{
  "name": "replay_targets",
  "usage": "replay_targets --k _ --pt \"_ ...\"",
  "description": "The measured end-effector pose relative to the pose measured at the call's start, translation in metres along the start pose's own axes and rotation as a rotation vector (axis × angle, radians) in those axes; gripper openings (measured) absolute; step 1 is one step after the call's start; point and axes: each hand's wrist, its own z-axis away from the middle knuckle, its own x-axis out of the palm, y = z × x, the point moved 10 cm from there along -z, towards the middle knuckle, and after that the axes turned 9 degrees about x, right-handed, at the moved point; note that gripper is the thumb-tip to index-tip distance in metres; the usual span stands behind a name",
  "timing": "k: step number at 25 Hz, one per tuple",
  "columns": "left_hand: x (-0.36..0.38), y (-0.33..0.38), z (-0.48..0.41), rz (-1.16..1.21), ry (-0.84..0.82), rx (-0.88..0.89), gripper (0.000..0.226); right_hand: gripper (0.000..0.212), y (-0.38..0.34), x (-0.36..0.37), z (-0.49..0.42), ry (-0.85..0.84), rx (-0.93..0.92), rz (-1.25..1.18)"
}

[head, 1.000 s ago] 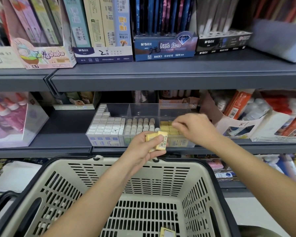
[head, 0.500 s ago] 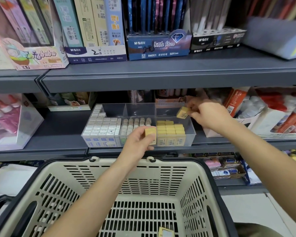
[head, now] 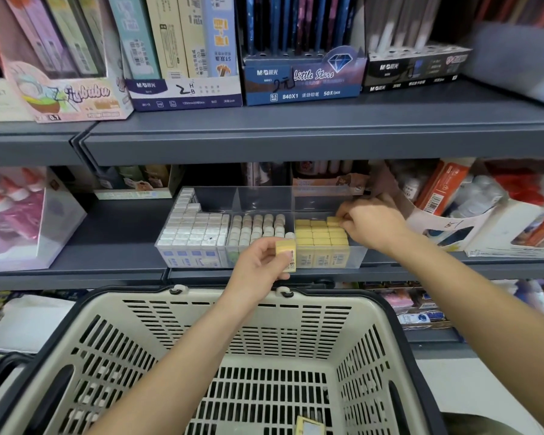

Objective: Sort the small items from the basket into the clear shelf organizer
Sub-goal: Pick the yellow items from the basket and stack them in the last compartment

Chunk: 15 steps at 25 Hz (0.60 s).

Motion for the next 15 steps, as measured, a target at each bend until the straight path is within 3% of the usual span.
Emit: replay_targets --k 7,11,13,15 --pt "0.001 -0.006 0.001 -0.020 0.015 -0.048 0.031 0.018 -0.005 0.006 0.000 0.016 -0.065 0.093" --pt "0.001 -0.005 0.001 -0.001 0.027 -0.064 0.034 0.026 -0.007 -0.003 0.006 0.052 -0.048 0.131" --pt "0.002 0.000 0.000 0.007 0.011 -0.042 0.029 0.027 -0.016 -0.022 0.017 0.135 -0.090 -0.105" --pt "0.004 0.005 -0.002 0.021 0.004 -0.018 0.023 0.025 -0.035 -0.032 0.036 0.050 -0.185 -0.525"
